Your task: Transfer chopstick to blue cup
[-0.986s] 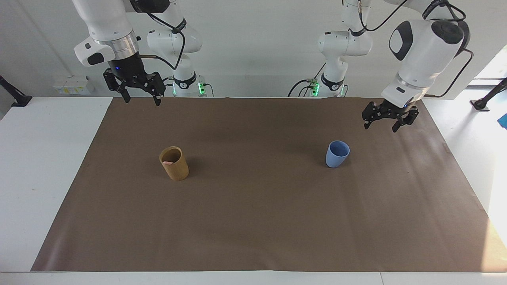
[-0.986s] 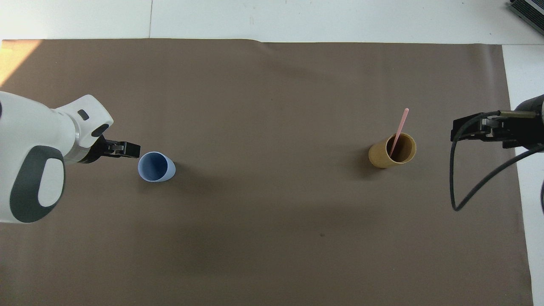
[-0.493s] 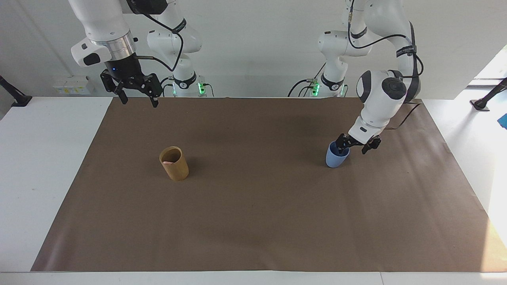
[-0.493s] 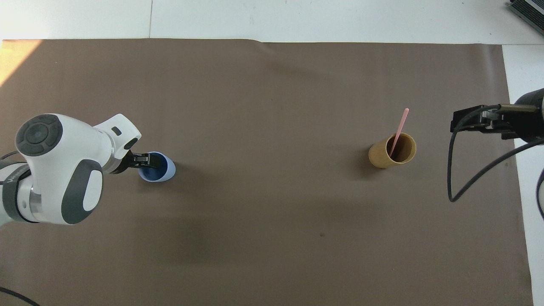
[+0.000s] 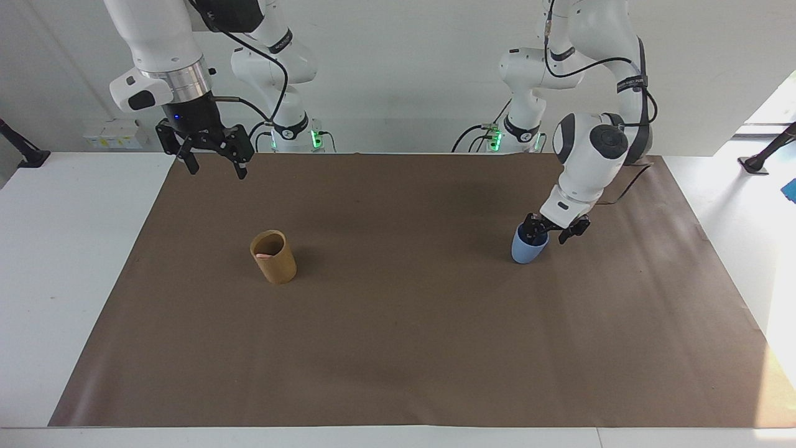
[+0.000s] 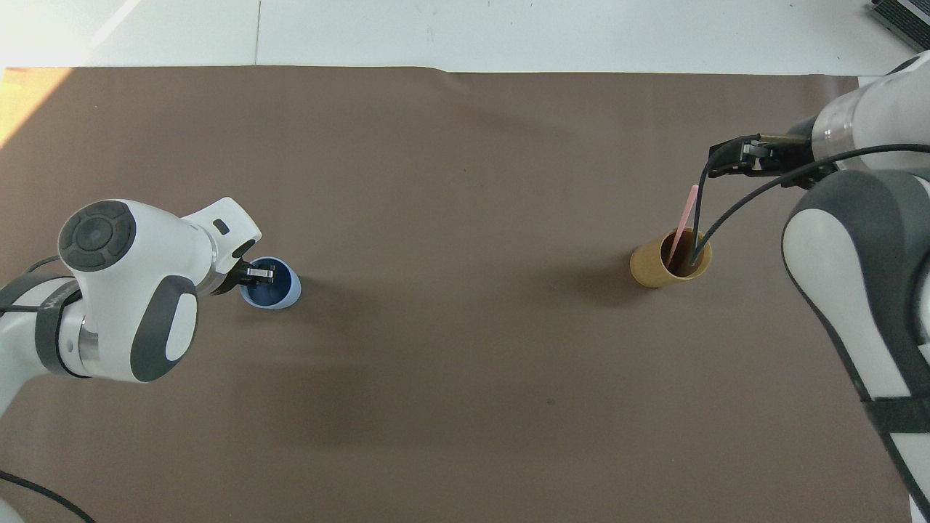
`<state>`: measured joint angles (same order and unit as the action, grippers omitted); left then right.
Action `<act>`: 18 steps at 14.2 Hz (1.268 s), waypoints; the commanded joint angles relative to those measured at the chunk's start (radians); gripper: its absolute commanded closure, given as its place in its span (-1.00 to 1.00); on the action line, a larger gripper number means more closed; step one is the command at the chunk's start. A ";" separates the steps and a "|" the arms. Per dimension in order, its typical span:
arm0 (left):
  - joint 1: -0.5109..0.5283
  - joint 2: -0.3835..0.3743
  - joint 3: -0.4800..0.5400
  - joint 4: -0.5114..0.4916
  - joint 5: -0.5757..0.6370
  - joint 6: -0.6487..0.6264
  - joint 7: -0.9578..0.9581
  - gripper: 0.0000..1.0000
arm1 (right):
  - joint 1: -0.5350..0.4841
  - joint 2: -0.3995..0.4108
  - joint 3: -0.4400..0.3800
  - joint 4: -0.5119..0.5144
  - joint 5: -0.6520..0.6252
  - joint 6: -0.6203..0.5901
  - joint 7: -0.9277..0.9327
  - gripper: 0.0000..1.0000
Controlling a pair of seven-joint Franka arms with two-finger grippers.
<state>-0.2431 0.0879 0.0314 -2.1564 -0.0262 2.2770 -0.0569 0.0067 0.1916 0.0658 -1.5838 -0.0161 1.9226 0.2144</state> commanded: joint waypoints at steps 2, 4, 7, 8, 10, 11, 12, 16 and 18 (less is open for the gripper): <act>-0.018 0.050 0.007 0.146 0.005 -0.046 0.011 1.00 | -0.004 0.049 0.012 -0.053 0.025 0.096 -0.044 -1.00; -0.062 0.074 0.005 0.249 0.006 -0.126 -0.010 1.00 | 0.012 0.040 0.012 -0.109 0.027 0.128 -0.067 -1.00; -0.178 0.134 0.005 0.375 0.011 -0.136 -0.116 1.00 | 0.018 0.032 0.014 -0.133 0.027 0.128 -0.084 -0.57; -0.209 0.154 0.004 0.398 0.009 -0.129 -0.129 1.00 | 0.018 0.032 0.014 -0.133 0.027 0.128 -0.084 -0.22; -0.274 0.209 0.004 0.461 0.000 -0.125 -0.193 1.00 | 0.024 0.031 0.014 -0.133 0.025 0.127 -0.082 0.55; -0.304 0.248 0.002 0.490 -0.003 -0.120 -0.230 1.00 | 0.024 0.032 0.014 -0.131 0.027 0.127 -0.081 0.88; -0.335 0.286 0.002 0.532 -0.006 -0.111 -0.247 1.00 | 0.024 0.031 0.014 -0.131 0.025 0.127 -0.081 1.00; -0.413 0.389 0.004 0.566 -0.029 -0.059 -0.259 1.00 | 0.022 0.012 0.014 -0.131 0.027 0.121 -0.082 1.00; -0.426 0.420 0.004 0.566 -0.032 -0.030 -0.268 1.00 | 0.021 -0.017 0.012 -0.133 0.027 0.111 -0.082 1.00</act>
<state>-0.6416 0.4580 0.0153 -1.6286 -0.0420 2.2182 -0.3149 0.0338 0.2284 0.0785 -1.6798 -0.0161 2.0283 0.1679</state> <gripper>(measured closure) 0.952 0.907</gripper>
